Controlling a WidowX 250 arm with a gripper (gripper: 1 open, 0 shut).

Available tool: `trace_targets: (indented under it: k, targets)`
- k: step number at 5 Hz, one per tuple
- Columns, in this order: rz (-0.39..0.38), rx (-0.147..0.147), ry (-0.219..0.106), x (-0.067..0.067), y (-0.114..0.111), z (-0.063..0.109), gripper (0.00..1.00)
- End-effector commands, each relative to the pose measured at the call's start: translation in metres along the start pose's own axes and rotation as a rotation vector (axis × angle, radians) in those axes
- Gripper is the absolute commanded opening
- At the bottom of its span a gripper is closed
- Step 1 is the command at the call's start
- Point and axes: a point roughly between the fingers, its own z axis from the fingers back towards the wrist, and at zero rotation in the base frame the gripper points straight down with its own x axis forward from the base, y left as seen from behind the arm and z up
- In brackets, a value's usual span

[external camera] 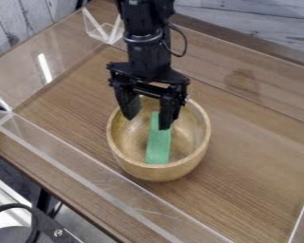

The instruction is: Remove the green block from inside the brown bowl and put it on the table

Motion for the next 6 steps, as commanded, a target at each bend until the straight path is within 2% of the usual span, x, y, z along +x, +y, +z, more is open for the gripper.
trace_targets:
  k: [1,2,4,6]
  targets:
    - [-0.002,0.025,-0.017,0.0,-0.008,0.009,1.0]
    - [-0.007,0.041,-0.002,-0.003,-0.016,0.011,1.0]
    - [0.06,0.102,-0.008,0.002,-0.019,-0.001,1.0]
    - [0.132,0.181,-0.064,0.001,-0.024,0.004,1.0]
